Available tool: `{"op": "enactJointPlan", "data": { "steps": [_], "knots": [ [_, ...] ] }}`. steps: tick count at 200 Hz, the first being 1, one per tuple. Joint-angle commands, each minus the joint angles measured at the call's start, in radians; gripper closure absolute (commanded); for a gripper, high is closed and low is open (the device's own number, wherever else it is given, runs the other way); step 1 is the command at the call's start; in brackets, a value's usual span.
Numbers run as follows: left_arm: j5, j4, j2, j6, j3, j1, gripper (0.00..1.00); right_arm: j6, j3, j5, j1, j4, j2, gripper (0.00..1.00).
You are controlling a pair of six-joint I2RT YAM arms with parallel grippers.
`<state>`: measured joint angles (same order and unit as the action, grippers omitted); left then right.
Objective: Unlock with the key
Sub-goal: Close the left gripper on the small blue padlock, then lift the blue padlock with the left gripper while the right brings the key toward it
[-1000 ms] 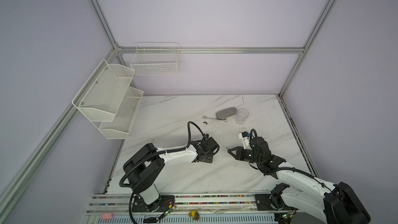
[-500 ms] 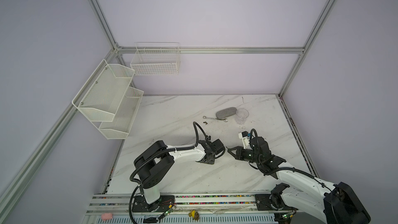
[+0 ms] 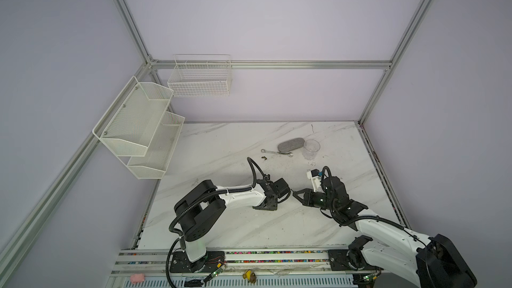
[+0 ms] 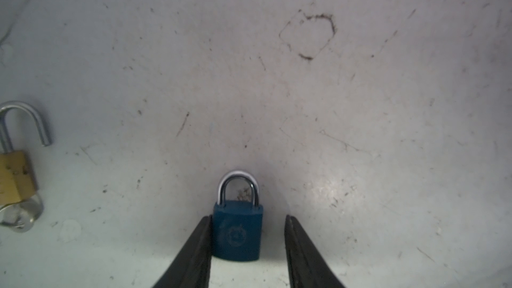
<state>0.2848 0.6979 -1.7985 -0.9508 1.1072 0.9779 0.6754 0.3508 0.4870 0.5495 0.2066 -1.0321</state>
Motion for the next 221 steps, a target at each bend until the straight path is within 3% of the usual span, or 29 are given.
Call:
{"op": "enactJointPlan", "data": {
  "steps": [1, 62, 138, 189, 221],
  "knots": [
    [-0.012, 0.002, -0.039, -0.009, 0.062, 0.006, 0.54, -0.005, -0.017, 0.002, -0.003, 0.029, 0.017, 1.0],
    [0.002, 0.015, -0.068, 0.003, 0.062, 0.004, 0.63, -0.009, -0.013, 0.005, -0.003, 0.03, 0.019, 1.0],
    [0.012, 0.015, -0.048, -0.009, 0.045, -0.002, 0.82, -0.013, -0.006, 0.006, -0.003, 0.022, 0.03, 1.0],
    [0.018, -0.042, 0.081, -0.048, 0.002, -0.01, 1.0, -0.078, 0.078, -0.054, -0.003, -0.113, 0.058, 1.0],
    [-0.004, -0.16, 0.224, -0.13, -0.088, -0.032, 1.0, -0.105, 0.138, -0.081, -0.002, -0.188, 0.083, 1.0]
  ]
}}
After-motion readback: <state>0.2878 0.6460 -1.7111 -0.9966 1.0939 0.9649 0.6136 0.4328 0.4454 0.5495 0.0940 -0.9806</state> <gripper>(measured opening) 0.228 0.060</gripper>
